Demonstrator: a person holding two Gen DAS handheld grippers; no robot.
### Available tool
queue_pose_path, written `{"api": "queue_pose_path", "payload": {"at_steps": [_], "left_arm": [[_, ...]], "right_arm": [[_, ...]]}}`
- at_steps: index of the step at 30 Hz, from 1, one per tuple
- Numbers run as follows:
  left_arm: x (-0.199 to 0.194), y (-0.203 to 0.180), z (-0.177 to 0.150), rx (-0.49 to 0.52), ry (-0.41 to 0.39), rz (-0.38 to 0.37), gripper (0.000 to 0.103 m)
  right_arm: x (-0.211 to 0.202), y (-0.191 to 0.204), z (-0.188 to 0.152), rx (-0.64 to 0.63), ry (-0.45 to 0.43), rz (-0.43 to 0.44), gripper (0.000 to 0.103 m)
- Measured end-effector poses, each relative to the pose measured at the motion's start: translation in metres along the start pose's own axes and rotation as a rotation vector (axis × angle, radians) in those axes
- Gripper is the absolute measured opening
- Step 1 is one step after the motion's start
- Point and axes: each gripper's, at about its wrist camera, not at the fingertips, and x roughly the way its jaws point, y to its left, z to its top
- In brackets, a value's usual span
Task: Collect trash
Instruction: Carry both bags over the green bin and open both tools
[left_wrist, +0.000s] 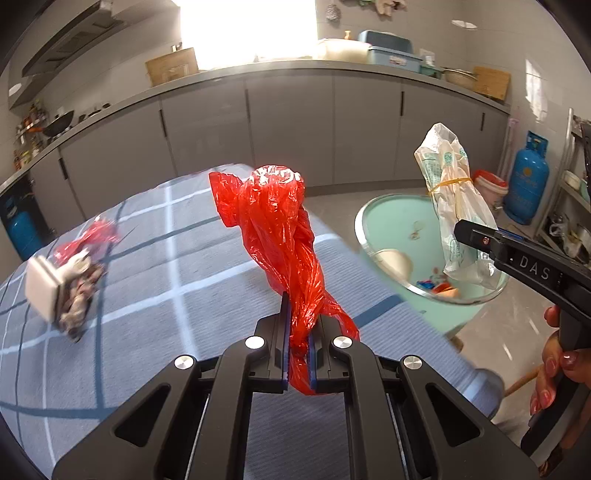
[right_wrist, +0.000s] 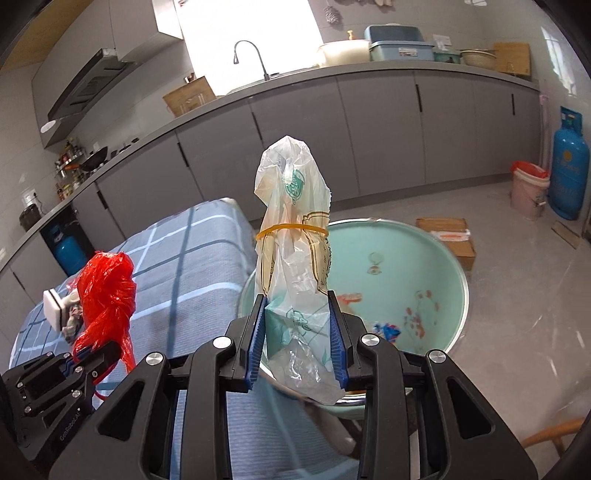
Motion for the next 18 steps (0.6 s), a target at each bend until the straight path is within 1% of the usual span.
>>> {"api": "queue_pose_path", "payload": {"at_steps": [7,12,14,18], "left_arm": [[0.015,-0.036,0.017,0.064,-0.008,-0.038,0.008],[0.034,-0.059,0.032,0.089,0.006,-0.087,0.008],[0.041,-0.066,0.036,0.107,0.007,-0.094,0.008],[0.055,-0.077,0.042,0.128,0.017,-0.102,0.008]], "right_arm": [[0.001,-0.026,0.013,-0.025,-0.024,-0.083,0.032],[0.013,-0.051,0.008,0.046,-0.021,-0.110,0.032],[0.020,-0.059,0.004,0.073,-0.004,-0.120,0.032],[0.024,-0.065,0.003,0.074,-0.004,-0.136,0.032]]}}
